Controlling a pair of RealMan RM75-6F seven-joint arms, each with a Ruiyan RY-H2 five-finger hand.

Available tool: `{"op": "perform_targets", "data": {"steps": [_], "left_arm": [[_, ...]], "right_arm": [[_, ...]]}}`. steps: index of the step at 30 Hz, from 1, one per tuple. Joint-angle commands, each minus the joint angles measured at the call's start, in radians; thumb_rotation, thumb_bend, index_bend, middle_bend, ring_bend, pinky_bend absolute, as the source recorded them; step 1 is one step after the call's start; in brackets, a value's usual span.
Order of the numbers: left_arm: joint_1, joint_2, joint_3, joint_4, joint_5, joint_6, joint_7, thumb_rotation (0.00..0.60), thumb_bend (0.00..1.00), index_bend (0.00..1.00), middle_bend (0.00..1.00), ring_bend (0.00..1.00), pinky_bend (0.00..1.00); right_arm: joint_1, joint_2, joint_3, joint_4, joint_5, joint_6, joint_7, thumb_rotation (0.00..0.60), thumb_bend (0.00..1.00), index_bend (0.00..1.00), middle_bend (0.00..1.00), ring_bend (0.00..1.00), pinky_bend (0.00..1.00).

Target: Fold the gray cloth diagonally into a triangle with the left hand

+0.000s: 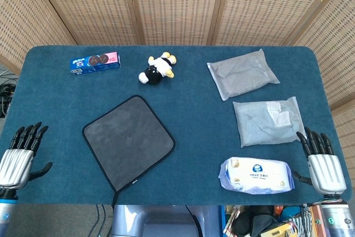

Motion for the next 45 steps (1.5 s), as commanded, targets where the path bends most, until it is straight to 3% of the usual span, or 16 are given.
{"op": "perform_targets", "data": {"steps": [1,11,22,31,45], "left_arm": [[-0.003,-0.017,0.013,-0.01,0.015,-0.009,0.018,0.6,0.25,0.01,0.0,0.0,0.0],[-0.038,-0.115,0.049,-0.045,0.066,-0.083,0.159,0.6,0.26,0.16,0.0,0.0,0.0],[-0.078,-0.234,0.105,-0.089,0.083,-0.218,0.348,0.6,0.26,0.17,0.0,0.0,0.0],[-0.064,-0.357,0.136,-0.04,0.063,-0.253,0.448,0.6,0.26,0.16,0.0,0.0,0.0],[-0.058,-0.374,0.142,0.005,0.028,-0.26,0.505,0.6,0.26,0.12,0.0,0.0,0.0]], "right_arm": [[0.0,-0.002,-0.002,-0.001,-0.002,-0.001,-0.001,0.6,0.0,0.0,0.0,0.0,0.0],[-0.003,0.004,-0.002,-0.003,-0.007,0.007,0.021,0.6,0.0,0.0,0.0,0.0,0.0],[-0.007,0.011,0.005,0.004,-0.005,0.018,0.059,0.6,0.0,0.0,0.0,0.0,0.0],[-0.015,0.018,0.015,0.006,0.0,0.039,0.095,0.6,0.0,0.0,0.0,0.0,0.0],[-0.028,0.014,0.037,0.016,0.007,0.079,0.143,0.6,0.0,0.0,0.0,0.0,0.0]]}}
